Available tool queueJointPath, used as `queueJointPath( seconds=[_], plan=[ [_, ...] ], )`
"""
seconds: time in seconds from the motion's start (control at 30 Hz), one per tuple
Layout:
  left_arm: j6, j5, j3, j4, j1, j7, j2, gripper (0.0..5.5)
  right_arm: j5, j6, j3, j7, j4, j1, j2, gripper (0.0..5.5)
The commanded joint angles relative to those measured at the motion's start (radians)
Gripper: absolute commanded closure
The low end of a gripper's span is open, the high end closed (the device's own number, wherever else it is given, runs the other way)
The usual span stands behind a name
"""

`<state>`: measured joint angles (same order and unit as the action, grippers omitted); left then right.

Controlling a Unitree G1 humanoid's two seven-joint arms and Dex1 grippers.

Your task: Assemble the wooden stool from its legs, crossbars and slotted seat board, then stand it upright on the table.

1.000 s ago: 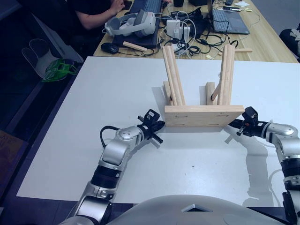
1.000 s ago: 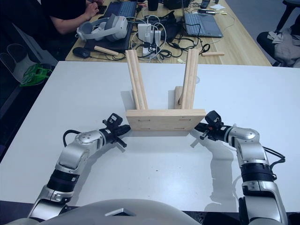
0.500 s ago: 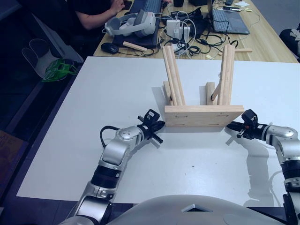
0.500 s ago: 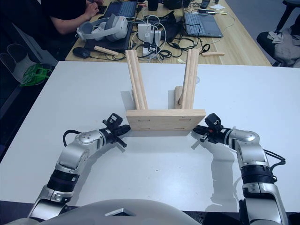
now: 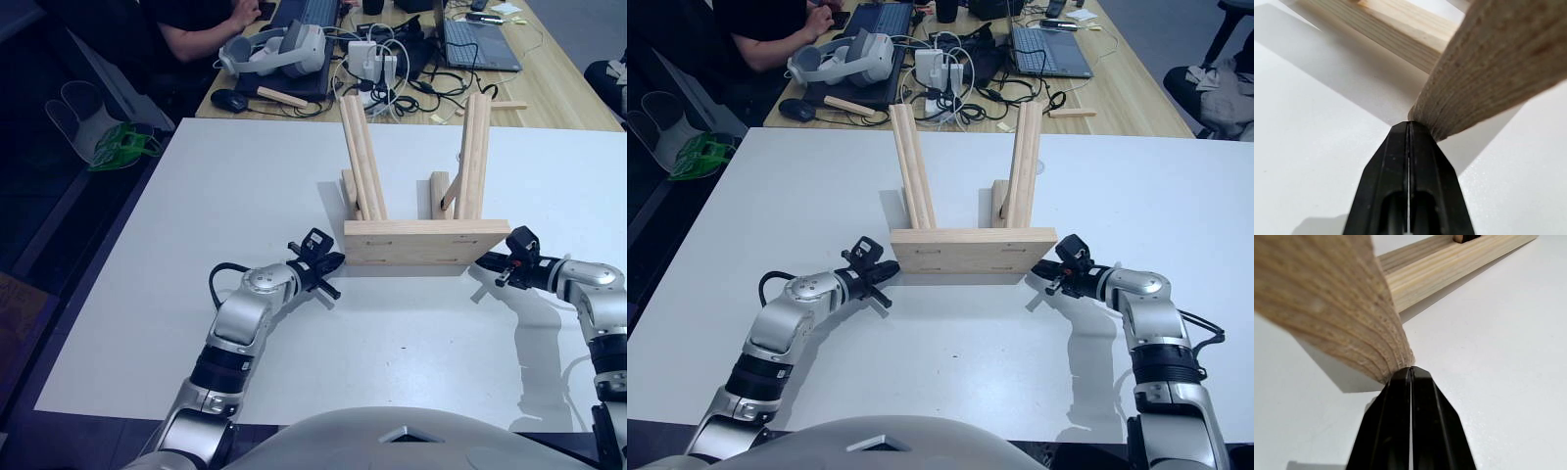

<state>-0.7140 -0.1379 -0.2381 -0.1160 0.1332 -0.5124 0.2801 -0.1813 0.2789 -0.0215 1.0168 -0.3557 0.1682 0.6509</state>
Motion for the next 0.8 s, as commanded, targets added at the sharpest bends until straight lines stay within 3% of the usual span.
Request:
queueJointPath(
  seconds=[0.03, 0.8],
  plan=[
    [0.004, -0.007, -0.006, -0.004, 0.011, -0.009, 0.003, 5.5, -0.031, 0.04, 0.009, 0.042, 0.048, -0.012, 0.015, 5.46],
    [-0.094, -0.178, 0.05, -0.115, -0.006, -0.088, -0.024, 5.5, -0.127, 0.171, -0.017, 0.078, 0.183, -0.049, 0.008, 5.46]
  ],
)
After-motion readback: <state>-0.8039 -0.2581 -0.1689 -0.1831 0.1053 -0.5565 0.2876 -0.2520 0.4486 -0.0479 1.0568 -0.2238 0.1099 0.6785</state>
